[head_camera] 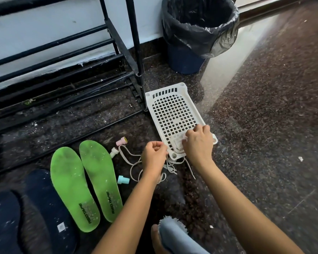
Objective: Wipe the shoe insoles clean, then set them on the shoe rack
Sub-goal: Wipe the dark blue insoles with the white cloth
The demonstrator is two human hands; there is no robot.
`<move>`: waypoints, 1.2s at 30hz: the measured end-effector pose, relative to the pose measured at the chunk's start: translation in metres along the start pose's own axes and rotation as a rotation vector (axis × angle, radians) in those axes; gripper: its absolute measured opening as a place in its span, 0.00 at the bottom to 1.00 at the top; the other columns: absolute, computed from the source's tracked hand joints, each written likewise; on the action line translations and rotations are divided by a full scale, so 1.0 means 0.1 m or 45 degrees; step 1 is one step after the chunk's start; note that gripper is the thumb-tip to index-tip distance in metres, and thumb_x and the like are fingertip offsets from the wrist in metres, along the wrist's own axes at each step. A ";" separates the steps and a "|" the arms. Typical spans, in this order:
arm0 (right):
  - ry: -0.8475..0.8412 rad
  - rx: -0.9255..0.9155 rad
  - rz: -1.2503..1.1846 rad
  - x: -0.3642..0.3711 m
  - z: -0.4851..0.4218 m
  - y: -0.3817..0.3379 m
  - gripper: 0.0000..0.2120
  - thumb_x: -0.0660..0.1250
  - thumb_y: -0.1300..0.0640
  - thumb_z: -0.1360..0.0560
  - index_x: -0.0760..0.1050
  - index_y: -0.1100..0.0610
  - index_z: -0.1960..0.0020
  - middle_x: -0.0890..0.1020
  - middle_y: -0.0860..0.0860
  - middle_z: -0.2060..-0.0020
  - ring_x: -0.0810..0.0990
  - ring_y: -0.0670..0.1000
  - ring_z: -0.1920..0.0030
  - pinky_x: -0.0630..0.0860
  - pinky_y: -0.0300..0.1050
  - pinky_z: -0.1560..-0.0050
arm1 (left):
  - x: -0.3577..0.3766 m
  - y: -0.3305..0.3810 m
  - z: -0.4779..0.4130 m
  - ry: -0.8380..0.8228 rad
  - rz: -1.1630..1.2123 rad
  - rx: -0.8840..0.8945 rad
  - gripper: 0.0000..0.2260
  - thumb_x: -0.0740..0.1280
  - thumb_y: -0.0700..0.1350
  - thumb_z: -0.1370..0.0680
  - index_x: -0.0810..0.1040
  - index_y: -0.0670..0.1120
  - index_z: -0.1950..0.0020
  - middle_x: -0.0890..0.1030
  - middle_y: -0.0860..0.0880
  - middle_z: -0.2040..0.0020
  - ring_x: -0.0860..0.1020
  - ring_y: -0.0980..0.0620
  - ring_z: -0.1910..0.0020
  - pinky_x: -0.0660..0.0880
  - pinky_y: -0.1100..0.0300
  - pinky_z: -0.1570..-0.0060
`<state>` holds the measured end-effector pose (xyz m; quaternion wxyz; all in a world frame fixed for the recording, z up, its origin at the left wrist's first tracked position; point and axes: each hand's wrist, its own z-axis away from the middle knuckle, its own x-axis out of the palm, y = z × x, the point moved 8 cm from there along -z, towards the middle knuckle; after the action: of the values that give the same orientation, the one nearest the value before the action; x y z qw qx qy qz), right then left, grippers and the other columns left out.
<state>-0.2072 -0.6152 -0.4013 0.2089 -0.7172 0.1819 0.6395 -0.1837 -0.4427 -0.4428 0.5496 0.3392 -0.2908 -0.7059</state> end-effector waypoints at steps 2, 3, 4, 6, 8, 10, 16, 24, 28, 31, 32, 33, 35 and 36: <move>-0.012 0.015 0.044 0.04 -0.02 -0.02 0.07 0.72 0.65 0.40 0.74 0.61 0.70 0.72 0.55 0.69 0.68 0.56 0.62 0.64 0.48 0.66 | -0.01 -0.01 -0.01 0.006 0.006 0.003 0.03 0.66 0.40 0.25 0.78 0.47 0.55 0.82 0.51 0.63 0.80 0.54 0.62 0.80 0.52 0.53; -0.014 0.025 0.041 0.05 -0.02 -0.02 0.07 0.72 0.66 0.41 0.73 0.62 0.72 0.72 0.55 0.71 0.68 0.56 0.63 0.62 0.48 0.66 | -0.01 -0.01 -0.01 0.008 0.006 0.002 0.03 0.66 0.40 0.25 0.78 0.47 0.55 0.82 0.51 0.64 0.80 0.54 0.62 0.80 0.52 0.54; -0.012 0.036 0.026 0.06 -0.01 -0.02 0.08 0.71 0.67 0.41 0.72 0.62 0.72 0.72 0.56 0.71 0.69 0.56 0.63 0.61 0.47 0.66 | -0.01 -0.02 -0.01 0.007 0.008 0.001 0.03 0.66 0.40 0.25 0.78 0.47 0.55 0.82 0.51 0.64 0.80 0.54 0.63 0.80 0.52 0.54; -0.009 0.068 -0.031 0.07 -0.01 0.01 0.08 0.70 0.68 0.39 0.72 0.62 0.72 0.72 0.56 0.72 0.69 0.57 0.63 0.61 0.48 0.66 | 0.01 -0.02 0.00 -0.001 0.012 -0.008 0.03 0.66 0.40 0.25 0.78 0.47 0.55 0.82 0.51 0.64 0.80 0.54 0.63 0.80 0.54 0.55; -0.024 0.087 -0.084 0.10 -0.02 0.03 0.07 0.68 0.68 0.36 0.73 0.63 0.71 0.72 0.57 0.71 0.69 0.57 0.62 0.62 0.50 0.63 | 0.02 -0.02 0.00 -0.006 0.013 -0.011 0.03 0.66 0.40 0.25 0.78 0.47 0.55 0.82 0.51 0.64 0.80 0.54 0.63 0.80 0.55 0.56; -0.033 0.098 -0.094 0.12 -0.02 0.03 0.07 0.66 0.68 0.34 0.72 0.62 0.70 0.73 0.57 0.69 0.68 0.56 0.62 0.62 0.50 0.62 | 0.02 -0.02 -0.01 -0.011 0.016 -0.010 0.03 0.66 0.40 0.25 0.78 0.47 0.54 0.82 0.52 0.64 0.80 0.55 0.64 0.80 0.56 0.56; -0.034 0.105 -0.035 0.11 0.01 0.08 0.10 0.72 0.65 0.38 0.70 0.61 0.70 0.73 0.57 0.70 0.70 0.57 0.64 0.66 0.49 0.66 | 0.07 -0.01 -0.01 -0.036 0.043 -0.012 0.04 0.66 0.39 0.25 0.78 0.46 0.54 0.82 0.51 0.64 0.78 0.55 0.65 0.79 0.57 0.58; -0.016 0.091 -0.223 0.15 0.00 0.13 0.04 0.65 0.61 0.28 0.76 0.62 0.60 0.76 0.57 0.61 0.69 0.58 0.56 0.70 0.53 0.57 | 0.08 0.01 -0.01 -0.068 0.059 -0.020 0.03 0.66 0.40 0.24 0.78 0.47 0.54 0.82 0.52 0.64 0.79 0.54 0.64 0.80 0.53 0.53; -0.018 0.332 -0.845 0.01 0.08 0.29 0.05 0.64 0.58 0.25 0.77 0.58 0.58 0.74 0.51 0.57 0.68 0.53 0.50 0.64 0.47 0.49 | 0.10 0.04 -0.02 -0.105 0.037 0.024 0.04 0.65 0.42 0.23 0.79 0.50 0.53 0.82 0.52 0.61 0.81 0.53 0.59 0.81 0.51 0.48; -0.046 0.495 -1.213 -0.02 0.13 0.41 0.08 0.65 0.58 0.28 0.77 0.55 0.65 0.77 0.44 0.63 0.73 0.49 0.57 0.69 0.49 0.51 | 0.17 0.12 0.02 -0.217 -0.013 0.101 0.02 0.67 0.49 0.22 0.78 0.54 0.52 0.83 0.51 0.55 0.81 0.55 0.55 0.79 0.50 0.45; -0.067 0.522 -1.334 -0.03 0.15 0.42 0.09 0.65 0.58 0.28 0.76 0.55 0.66 0.77 0.44 0.66 0.73 0.48 0.61 0.70 0.49 0.55 | 0.21 0.16 0.04 -0.274 -0.003 0.119 0.04 0.67 0.53 0.22 0.78 0.54 0.52 0.83 0.51 0.53 0.81 0.54 0.55 0.79 0.50 0.45; -0.099 0.535 -1.446 -0.04 0.17 0.41 0.09 0.65 0.58 0.28 0.75 0.56 0.67 0.77 0.46 0.68 0.72 0.47 0.64 0.70 0.47 0.58 | 0.25 0.19 0.08 -0.340 0.033 0.123 0.09 0.68 0.57 0.24 0.78 0.54 0.52 0.83 0.50 0.52 0.81 0.54 0.55 0.79 0.50 0.45; -0.165 0.517 -1.600 -0.07 0.19 0.33 0.08 0.65 0.60 0.27 0.74 0.58 0.65 0.76 0.51 0.69 0.71 0.48 0.66 0.69 0.43 0.61 | 0.32 0.26 0.16 -0.457 0.135 0.108 0.19 0.71 0.66 0.31 0.79 0.52 0.52 0.84 0.50 0.52 0.80 0.52 0.54 0.79 0.51 0.46; -0.196 0.500 -1.647 -0.07 0.20 0.29 0.07 0.65 0.61 0.26 0.74 0.59 0.63 0.76 0.51 0.68 0.71 0.49 0.65 0.69 0.43 0.61 | 0.33 0.29 0.19 -0.494 0.163 0.103 0.23 0.72 0.68 0.34 0.79 0.51 0.52 0.84 0.50 0.53 0.81 0.51 0.54 0.79 0.50 0.47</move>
<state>-0.2403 -0.6291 -0.3977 0.6880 -0.5830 -0.1861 0.3901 -0.1872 -0.4811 -0.4139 0.5128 0.1995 -0.4403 -0.7095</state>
